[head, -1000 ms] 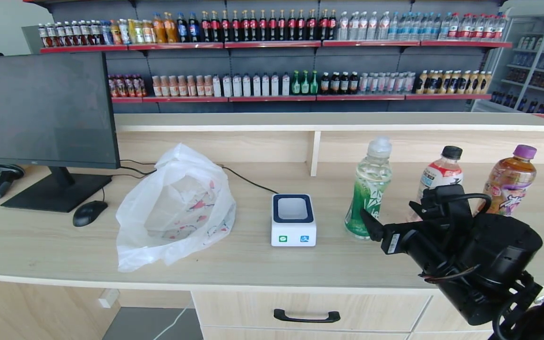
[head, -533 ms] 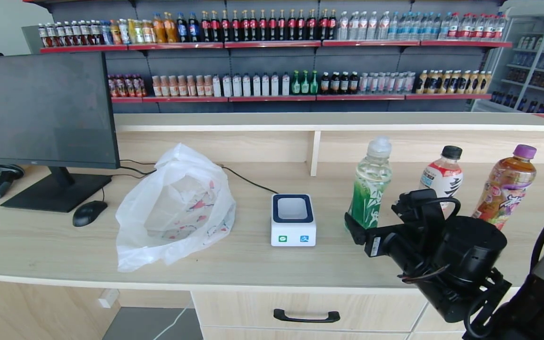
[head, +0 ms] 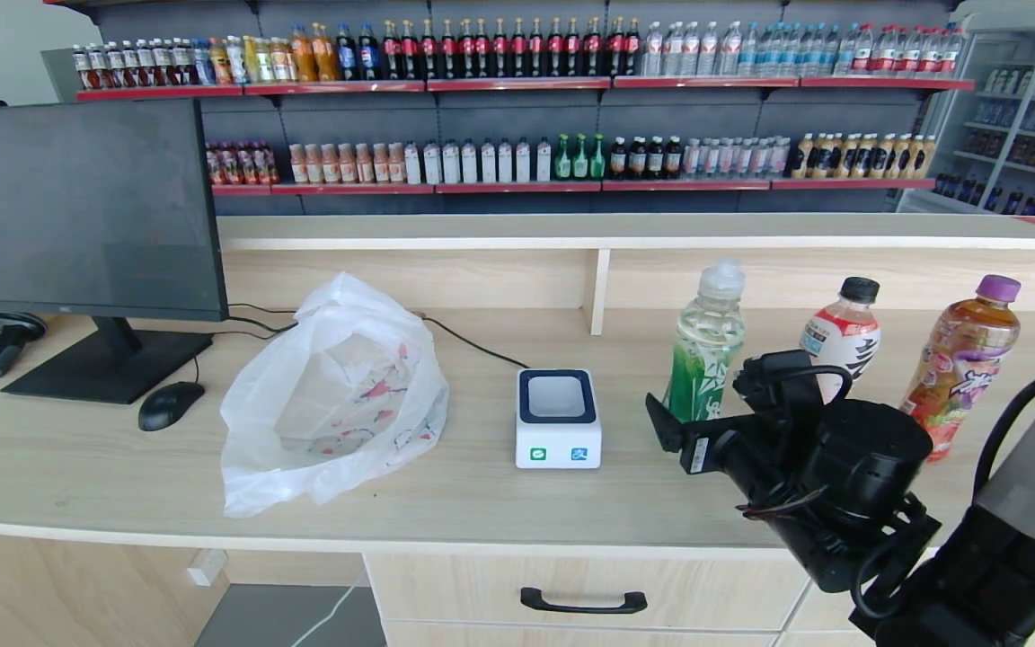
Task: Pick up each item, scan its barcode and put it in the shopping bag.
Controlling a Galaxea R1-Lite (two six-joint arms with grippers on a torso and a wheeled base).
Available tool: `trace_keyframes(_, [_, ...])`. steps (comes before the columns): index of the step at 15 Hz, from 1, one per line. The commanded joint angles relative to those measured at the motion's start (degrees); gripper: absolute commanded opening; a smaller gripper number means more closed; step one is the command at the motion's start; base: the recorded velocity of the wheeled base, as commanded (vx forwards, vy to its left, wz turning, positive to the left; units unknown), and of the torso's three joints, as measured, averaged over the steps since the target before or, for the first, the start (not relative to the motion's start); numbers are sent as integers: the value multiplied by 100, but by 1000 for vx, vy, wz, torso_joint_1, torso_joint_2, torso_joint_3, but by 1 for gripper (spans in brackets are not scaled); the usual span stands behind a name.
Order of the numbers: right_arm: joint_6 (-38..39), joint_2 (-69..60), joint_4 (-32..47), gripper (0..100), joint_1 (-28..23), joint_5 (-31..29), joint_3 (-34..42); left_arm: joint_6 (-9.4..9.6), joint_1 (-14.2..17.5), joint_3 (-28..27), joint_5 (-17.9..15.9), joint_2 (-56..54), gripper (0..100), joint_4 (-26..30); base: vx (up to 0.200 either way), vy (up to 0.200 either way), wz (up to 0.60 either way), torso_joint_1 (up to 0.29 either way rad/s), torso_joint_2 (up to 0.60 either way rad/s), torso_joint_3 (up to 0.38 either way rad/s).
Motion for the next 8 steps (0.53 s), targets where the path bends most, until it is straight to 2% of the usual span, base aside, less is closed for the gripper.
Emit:
trace_keyframes(1, [1, 114, -1, 100, 66, 1, -123, 2, 0, 1, 7, -2, 100, -1, 0, 0, 0, 0, 0, 0])
trace_keyframes(8, [-148, 281, 8, 100, 66, -25, -554, 2, 0, 1, -2, -2, 100, -1, 0, 0, 0, 0, 0, 0])
